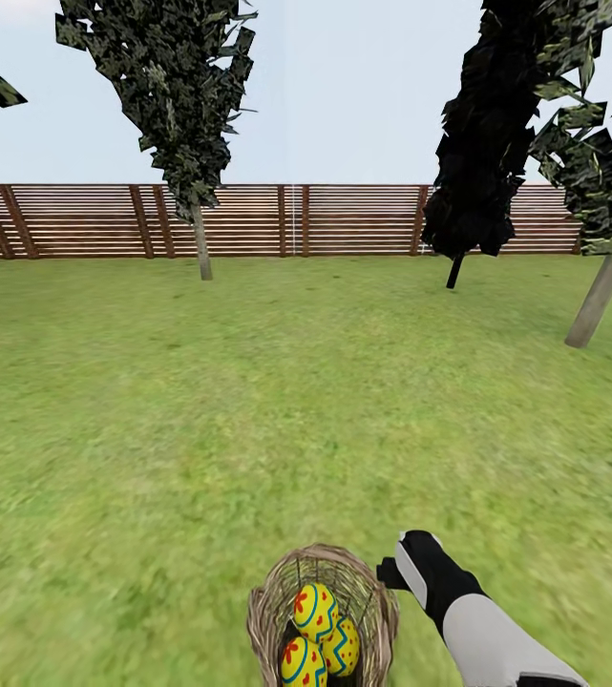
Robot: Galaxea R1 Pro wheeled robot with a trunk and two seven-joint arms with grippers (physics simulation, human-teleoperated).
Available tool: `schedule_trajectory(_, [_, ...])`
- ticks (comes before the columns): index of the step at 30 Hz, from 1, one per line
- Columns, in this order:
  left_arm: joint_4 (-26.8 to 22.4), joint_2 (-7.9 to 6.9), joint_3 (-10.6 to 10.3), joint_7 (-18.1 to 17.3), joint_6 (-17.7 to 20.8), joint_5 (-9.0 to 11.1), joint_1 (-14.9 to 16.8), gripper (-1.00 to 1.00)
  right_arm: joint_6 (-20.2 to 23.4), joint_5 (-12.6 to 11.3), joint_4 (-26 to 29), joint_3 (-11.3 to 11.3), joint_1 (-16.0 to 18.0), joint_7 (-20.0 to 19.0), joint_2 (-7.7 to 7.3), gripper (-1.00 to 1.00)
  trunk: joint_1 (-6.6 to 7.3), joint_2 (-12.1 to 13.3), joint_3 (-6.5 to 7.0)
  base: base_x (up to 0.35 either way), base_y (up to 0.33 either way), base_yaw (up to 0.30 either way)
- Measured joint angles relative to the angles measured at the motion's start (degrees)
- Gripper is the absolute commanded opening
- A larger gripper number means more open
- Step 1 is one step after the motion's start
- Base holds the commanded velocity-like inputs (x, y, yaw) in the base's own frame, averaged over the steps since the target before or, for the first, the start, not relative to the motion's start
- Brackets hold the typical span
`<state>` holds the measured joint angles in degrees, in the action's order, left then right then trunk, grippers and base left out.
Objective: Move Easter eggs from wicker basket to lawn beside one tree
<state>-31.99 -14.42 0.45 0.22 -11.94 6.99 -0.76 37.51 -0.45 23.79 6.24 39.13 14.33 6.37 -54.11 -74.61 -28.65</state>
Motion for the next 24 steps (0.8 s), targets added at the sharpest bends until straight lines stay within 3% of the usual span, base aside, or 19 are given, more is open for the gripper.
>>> schedule_trajectory(24, [0.1,-0.14,0.0,1.0,0.1,0.0,0.0,1.0,0.0,0.2,0.0,-0.2,0.6,0.0,0.05,1.0,-5.27,-9.6,-4.31,0.0,0.0,0.0])
